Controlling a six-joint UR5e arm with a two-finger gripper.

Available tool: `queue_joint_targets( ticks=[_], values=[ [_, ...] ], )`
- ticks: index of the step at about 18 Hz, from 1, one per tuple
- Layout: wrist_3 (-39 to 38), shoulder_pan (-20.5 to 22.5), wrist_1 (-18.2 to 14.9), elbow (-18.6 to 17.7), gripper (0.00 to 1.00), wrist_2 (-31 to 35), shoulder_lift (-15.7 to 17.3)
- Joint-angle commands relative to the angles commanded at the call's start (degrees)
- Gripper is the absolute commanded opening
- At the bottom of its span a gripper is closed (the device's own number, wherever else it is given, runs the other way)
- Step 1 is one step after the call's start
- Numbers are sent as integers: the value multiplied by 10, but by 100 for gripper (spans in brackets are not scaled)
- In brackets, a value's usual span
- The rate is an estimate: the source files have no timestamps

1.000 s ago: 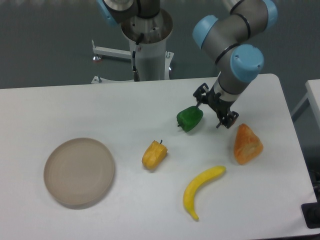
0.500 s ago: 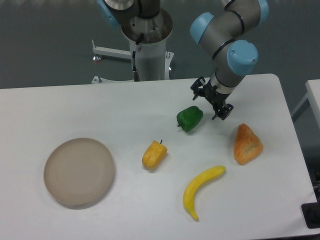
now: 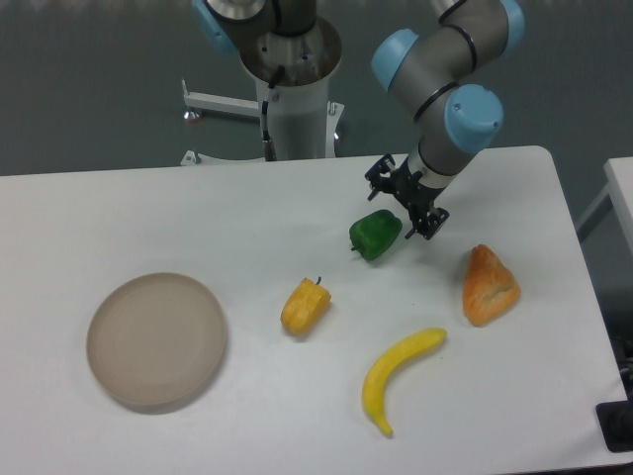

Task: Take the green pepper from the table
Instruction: 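Align the open gripper above the green bell pepper, then lower the open gripper down around the green bell pepper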

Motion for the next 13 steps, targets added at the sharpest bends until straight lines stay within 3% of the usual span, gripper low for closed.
queue_joint_targets(
  ticks=[13],
  values=[
    [-1, -4, 35, -25, 100, -17, 2]
  ],
)
